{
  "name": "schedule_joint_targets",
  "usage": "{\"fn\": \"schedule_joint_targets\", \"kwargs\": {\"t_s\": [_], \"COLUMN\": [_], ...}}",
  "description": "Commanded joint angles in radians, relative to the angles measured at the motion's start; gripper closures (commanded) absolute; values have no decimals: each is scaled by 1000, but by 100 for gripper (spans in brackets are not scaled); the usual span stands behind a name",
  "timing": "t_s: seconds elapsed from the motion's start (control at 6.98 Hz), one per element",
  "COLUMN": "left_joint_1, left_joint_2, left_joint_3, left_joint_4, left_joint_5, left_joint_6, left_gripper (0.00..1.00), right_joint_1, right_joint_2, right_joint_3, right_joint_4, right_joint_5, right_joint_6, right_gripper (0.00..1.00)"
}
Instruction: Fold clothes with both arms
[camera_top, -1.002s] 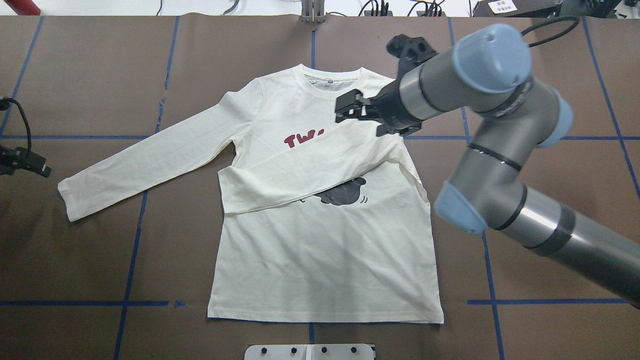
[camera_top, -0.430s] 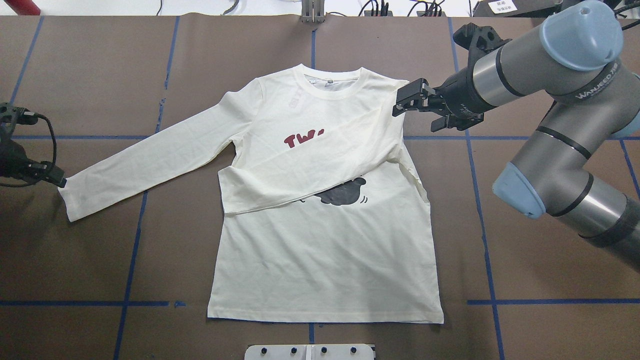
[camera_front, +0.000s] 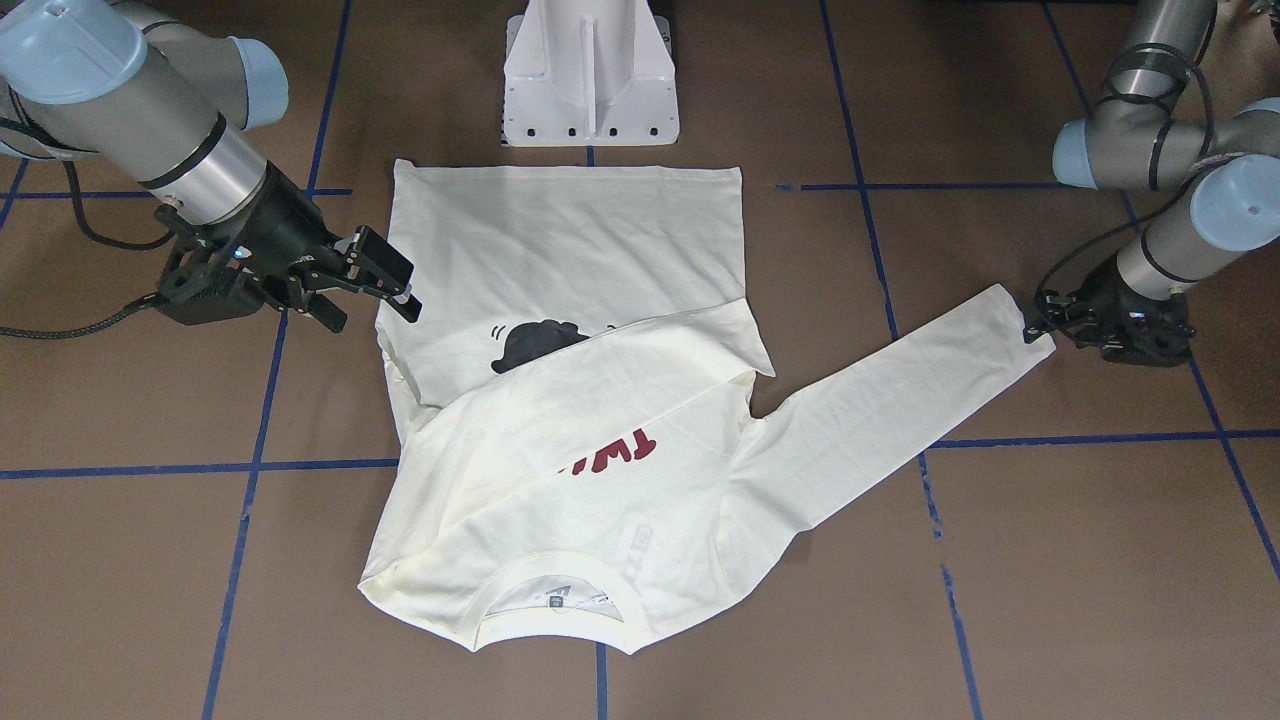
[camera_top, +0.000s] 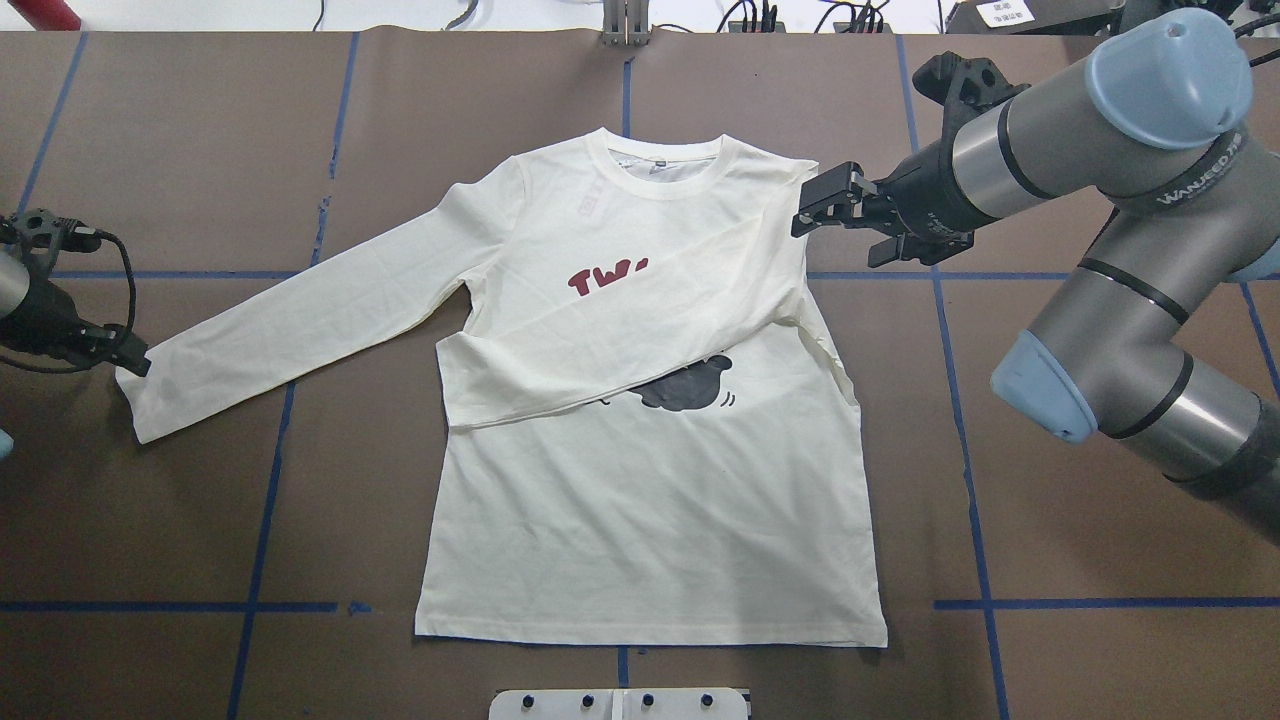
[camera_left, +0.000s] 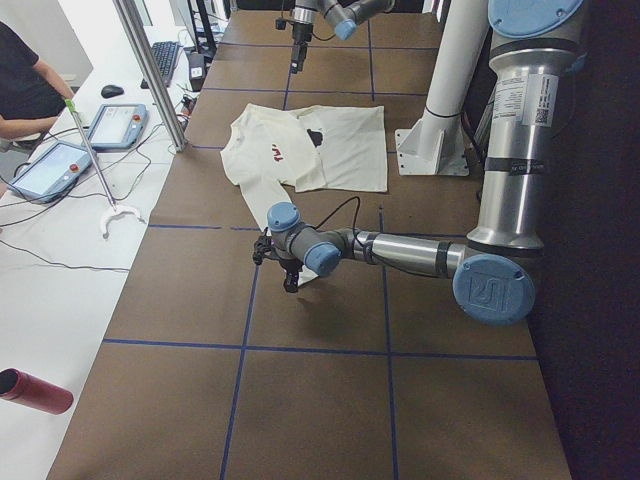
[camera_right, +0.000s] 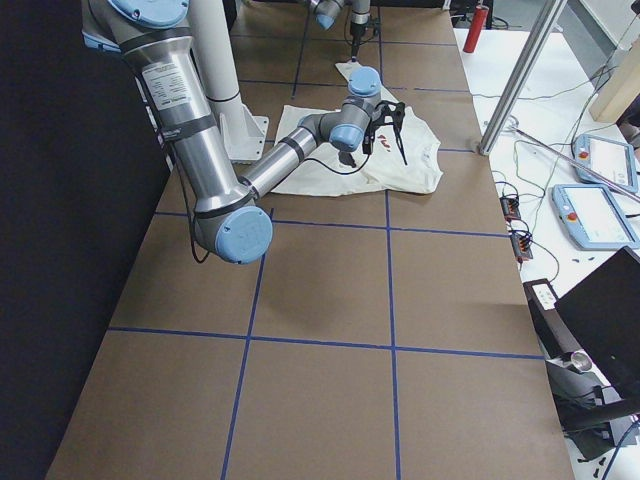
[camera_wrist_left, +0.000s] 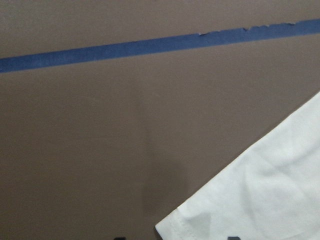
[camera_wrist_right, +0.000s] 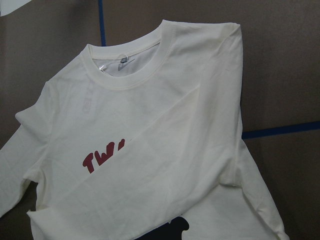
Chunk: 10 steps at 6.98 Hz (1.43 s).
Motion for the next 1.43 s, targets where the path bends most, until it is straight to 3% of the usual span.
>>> {"fn": "schedule_joint_targets", "kwargs": {"t_s": [0.0,0.29,0.43,0.57,0.72,0.86,1.15,1.29], "left_joint_1": [7,11,12,12,12,12,12,10], "left_joint_2": [-6,-6,-6,-7,-7,-7,-23,-23], "left_joint_3": [10,16,16,14,14,11,0,-57], "left_joint_4": [0,2,2,2,2,2,11,18], "left_joint_5": [2,2,2,2,2,2,-11,-17], "left_joint_6": [1,0,1,1,0,-2,-6,-6], "left_gripper": [31,48,50,65,87,100,100,100], "right_joint_1": [0,0,2,2,2,2,0,3], "right_joint_2": [0,-1,-1,-9,-12,-15,-17,-17], "right_joint_3": [0,5,8,13,13,16,20,26], "right_joint_4": [0,0,0,0,0,0,0,0], "right_joint_5": [-1,1,4,5,5,7,5,8], "right_joint_6": [0,0,0,0,0,0,0,0], "right_gripper": [0,0,0,0,0,0,0,0]}}
